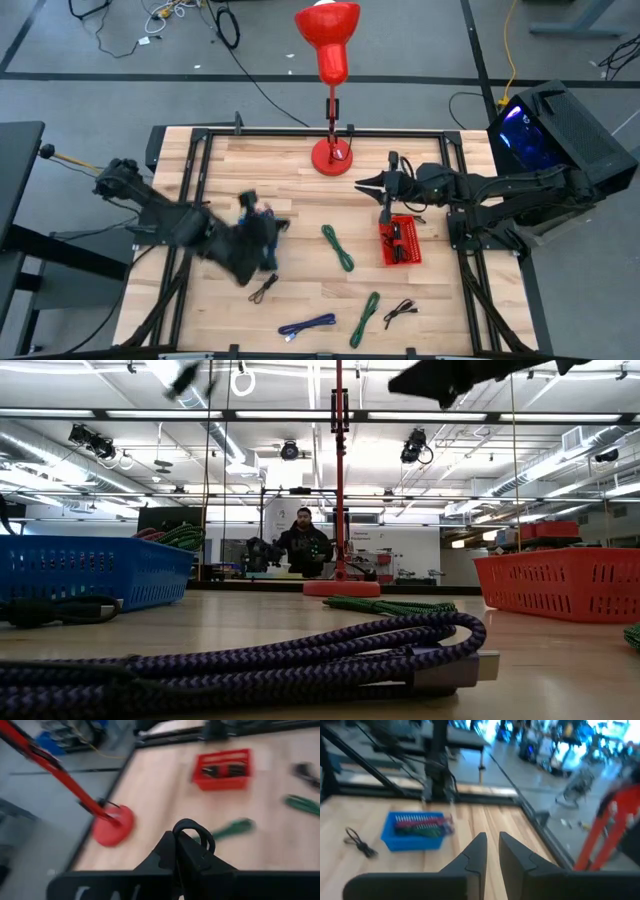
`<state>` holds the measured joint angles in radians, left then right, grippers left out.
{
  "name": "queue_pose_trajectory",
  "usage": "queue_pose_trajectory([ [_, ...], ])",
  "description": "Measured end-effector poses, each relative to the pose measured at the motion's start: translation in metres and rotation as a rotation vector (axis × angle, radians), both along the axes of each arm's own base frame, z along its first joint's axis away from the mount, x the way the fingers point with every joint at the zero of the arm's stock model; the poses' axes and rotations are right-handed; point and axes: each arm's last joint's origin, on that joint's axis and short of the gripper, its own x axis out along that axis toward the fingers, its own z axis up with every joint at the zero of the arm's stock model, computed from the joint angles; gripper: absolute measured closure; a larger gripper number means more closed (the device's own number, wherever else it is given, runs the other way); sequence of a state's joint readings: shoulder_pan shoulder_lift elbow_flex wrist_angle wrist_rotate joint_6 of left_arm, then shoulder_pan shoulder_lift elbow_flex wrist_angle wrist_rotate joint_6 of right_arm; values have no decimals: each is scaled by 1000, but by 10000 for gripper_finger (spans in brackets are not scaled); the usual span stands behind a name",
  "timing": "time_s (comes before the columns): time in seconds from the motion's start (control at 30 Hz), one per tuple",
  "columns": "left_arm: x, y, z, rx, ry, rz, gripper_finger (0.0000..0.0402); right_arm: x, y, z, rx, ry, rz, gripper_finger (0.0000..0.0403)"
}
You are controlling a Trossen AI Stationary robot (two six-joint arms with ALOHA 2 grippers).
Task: Pick & Place USB Port
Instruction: Put the black charger cable into the red bin
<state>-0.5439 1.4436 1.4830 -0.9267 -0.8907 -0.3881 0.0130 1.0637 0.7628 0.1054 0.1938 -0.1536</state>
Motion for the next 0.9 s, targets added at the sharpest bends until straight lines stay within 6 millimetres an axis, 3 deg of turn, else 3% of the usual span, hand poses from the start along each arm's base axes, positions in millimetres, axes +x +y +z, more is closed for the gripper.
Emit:
queue_pose_trajectory([
  [0.13, 24, 30, 9, 49, -18, -20, 399, 1, 1, 8, -34, -75, 49, 352],
  [0.3, 53, 68, 30, 37, -161, -177, 399, 2, 3, 14, -54, -135, 99, 352],
  [0.53, 65, 116, 43, 33, -284, -174, 399, 2, 4, 14, -106, -134, 124, 346],
  [0.7, 71, 130, 42, 1, -315, -177, 399, 2, 4, 21, -161, -198, 130, 316],
  [0.9, 83, 130, 40, 16, -362, -209, 399, 2, 4, 27, -192, -260, 143, 258],
])
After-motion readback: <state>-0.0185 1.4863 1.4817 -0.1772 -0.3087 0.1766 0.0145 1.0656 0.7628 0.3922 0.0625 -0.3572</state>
